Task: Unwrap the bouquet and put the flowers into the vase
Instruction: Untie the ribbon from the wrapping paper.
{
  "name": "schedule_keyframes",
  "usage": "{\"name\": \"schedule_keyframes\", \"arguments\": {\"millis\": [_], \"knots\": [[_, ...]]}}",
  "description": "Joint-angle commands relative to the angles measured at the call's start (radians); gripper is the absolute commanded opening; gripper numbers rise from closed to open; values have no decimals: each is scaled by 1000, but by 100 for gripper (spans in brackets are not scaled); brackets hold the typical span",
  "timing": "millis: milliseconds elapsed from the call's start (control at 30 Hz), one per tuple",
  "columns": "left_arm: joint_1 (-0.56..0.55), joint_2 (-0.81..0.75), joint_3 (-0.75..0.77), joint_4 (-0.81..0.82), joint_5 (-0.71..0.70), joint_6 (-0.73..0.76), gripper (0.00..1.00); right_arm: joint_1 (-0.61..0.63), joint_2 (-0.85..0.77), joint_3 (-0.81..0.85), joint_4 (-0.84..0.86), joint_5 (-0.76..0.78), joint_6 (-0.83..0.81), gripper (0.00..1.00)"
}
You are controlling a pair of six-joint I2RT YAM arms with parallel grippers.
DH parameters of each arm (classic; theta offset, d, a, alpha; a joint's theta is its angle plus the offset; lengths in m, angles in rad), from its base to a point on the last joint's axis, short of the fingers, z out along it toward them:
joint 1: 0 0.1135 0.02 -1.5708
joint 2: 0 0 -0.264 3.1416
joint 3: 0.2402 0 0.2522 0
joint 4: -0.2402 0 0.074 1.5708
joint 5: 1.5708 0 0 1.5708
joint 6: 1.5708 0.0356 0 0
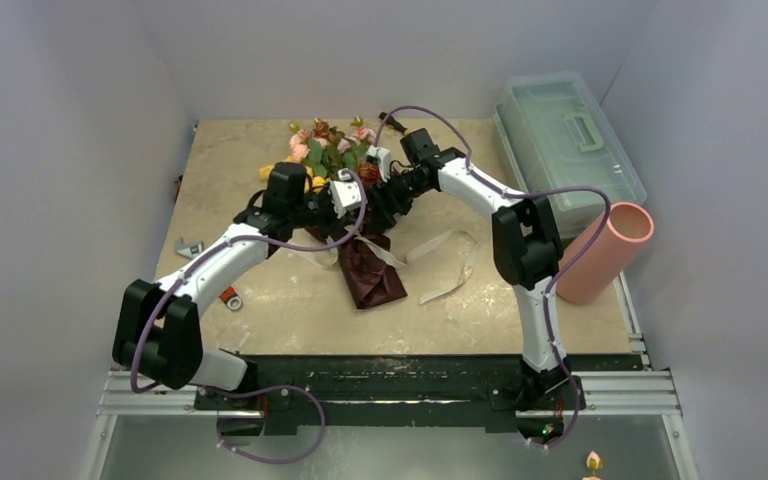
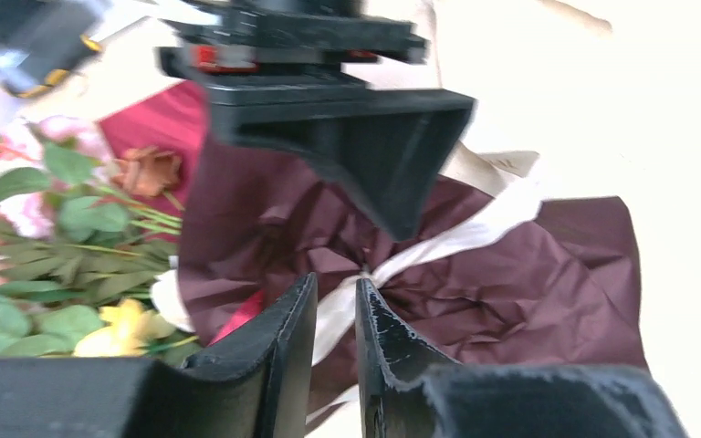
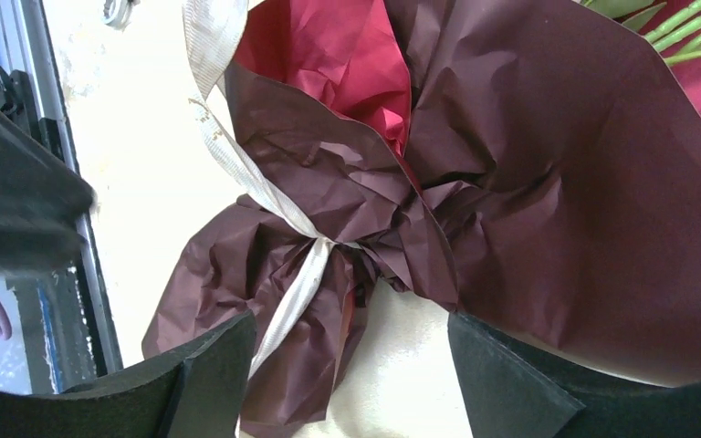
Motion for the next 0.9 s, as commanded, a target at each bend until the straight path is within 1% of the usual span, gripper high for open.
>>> {"name": "schedule_keyframes", "arguments": {"millis": [0, 33, 133, 200, 233, 267, 333, 367, 433, 567, 633, 733, 800, 867], "knots": [[-39, 38, -24, -26, 28, 80, 26, 7, -14, 36, 30, -28, 47, 78], [-49, 52, -29, -23, 19, 91, 34, 5, -18, 35, 18, -30, 40, 75], [-64, 63, -76, 48, 7, 93, 65, -5, -59, 0, -36, -51, -13, 65], [-73, 66, -105, 93, 7, 104, 78, -25, -92, -46, -80, -85, -43, 62], [-75, 73, -110, 102, 16, 115, 87, -40, -105, -64, -101, -108, -59, 62], [-78, 82, -109, 103, 26, 127, 92, -57, -109, -78, -137, -130, -82, 63], [-82, 117, -81, 81, 55, 158, 96, -84, -96, -75, -233, -168, -187, 70], [-85, 133, -64, 67, 69, 172, 99, -94, -87, -67, -280, -178, -232, 75], [-89, 158, -36, 50, 99, 198, 100, -100, -68, -58, -355, -185, -329, 80], [-97, 217, 9, 9, 127, 264, 100, -102, -74, -111, -371, -199, -421, 86], [-97, 257, 25, -13, 125, 306, 100, -99, -71, -133, -345, -192, -429, 88], [-97, 314, 48, -11, 112, 303, 100, -95, -38, -129, -274, -189, -383, 88], [-97, 341, 53, 12, 107, 269, 100, -90, -5, -113, -241, -189, -365, 88], [-97, 367, 53, 40, 102, 222, 100, -84, 26, -94, -243, -192, -371, 88]]}}
